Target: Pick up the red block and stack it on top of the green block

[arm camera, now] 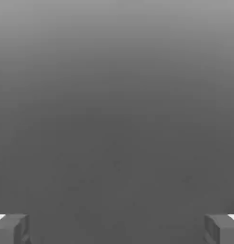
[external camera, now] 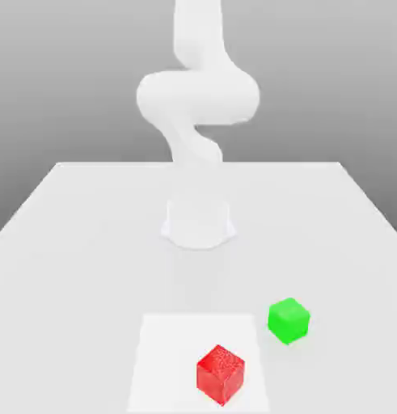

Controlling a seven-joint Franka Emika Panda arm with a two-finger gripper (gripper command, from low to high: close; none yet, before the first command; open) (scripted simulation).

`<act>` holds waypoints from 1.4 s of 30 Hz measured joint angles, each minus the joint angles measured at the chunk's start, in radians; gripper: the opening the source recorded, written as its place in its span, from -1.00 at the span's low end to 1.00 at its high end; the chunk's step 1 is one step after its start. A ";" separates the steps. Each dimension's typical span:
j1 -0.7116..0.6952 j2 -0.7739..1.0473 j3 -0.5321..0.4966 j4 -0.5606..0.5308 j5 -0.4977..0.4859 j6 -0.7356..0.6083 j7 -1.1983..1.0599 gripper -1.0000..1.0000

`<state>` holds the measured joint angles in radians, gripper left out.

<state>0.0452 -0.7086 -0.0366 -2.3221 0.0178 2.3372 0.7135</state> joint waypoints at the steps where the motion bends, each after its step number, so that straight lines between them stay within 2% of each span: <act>1: 0.019 0.039 -0.015 -0.010 0.008 0.016 -0.038 0.00; 13: 0.177 0.481 -0.130 -0.115 0.109 0.193 -0.464 0.00; 19: 0.205 0.695 -0.131 -0.168 0.122 0.283 -0.648 0.00; 24: 0.206 0.864 -0.131 -0.210 0.068 0.366 -0.748 0.00; 29: 0.171 1.044 -0.083 -0.191 0.115 0.507 -0.804 0.00; 30: 0.164 1.064 -0.075 -0.188 0.123 0.525 -0.810 -1.00; 37: 0.164 1.061 -0.075 -0.189 0.120 0.521 -0.809 -1.00; 42: 0.190 0.902 -0.112 -0.217 0.053 0.391 -0.762 -1.00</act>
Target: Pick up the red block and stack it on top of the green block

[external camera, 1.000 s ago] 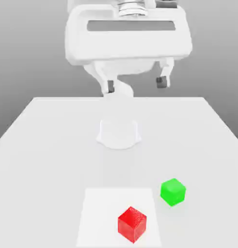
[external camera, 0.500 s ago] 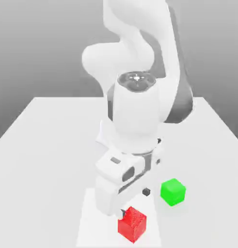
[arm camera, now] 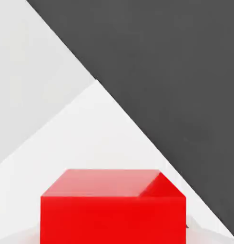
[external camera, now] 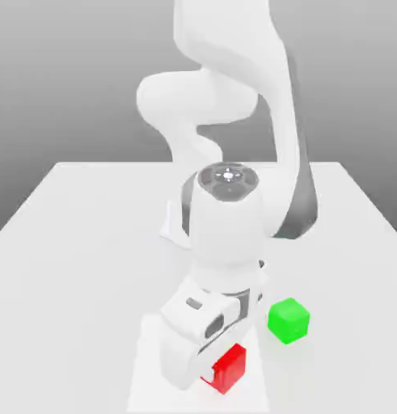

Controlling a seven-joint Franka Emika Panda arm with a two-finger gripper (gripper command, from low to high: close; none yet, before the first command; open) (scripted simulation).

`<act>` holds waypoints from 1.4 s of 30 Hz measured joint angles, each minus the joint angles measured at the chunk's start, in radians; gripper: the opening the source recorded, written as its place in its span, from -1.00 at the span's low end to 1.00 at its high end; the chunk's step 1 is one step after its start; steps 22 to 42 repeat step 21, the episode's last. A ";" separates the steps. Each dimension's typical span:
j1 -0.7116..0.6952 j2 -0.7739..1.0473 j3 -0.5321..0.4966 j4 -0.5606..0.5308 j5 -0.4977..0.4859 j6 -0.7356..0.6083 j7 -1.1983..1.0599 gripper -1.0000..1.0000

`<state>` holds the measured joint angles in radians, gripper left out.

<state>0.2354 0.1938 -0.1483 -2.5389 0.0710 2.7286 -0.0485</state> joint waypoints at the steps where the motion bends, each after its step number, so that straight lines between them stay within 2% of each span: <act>1: 0.011 -0.034 0.008 -0.020 -0.016 -0.015 -0.005 -1.00; 5: 0.096 -0.168 0.064 -0.126 -0.064 -0.044 -0.069 -1.00; 10: 0.211 -0.329 0.118 -0.270 -0.078 -0.057 -0.192 -1.00; 17: 0.232 -0.157 0.135 -0.289 -0.061 0.134 -0.229 -1.00; 18: 0.231 -0.130 0.134 -0.288 -0.063 0.161 -0.227 1.00; 42: 0.231 -0.130 0.134 -0.288 -0.063 0.161 -0.227 1.00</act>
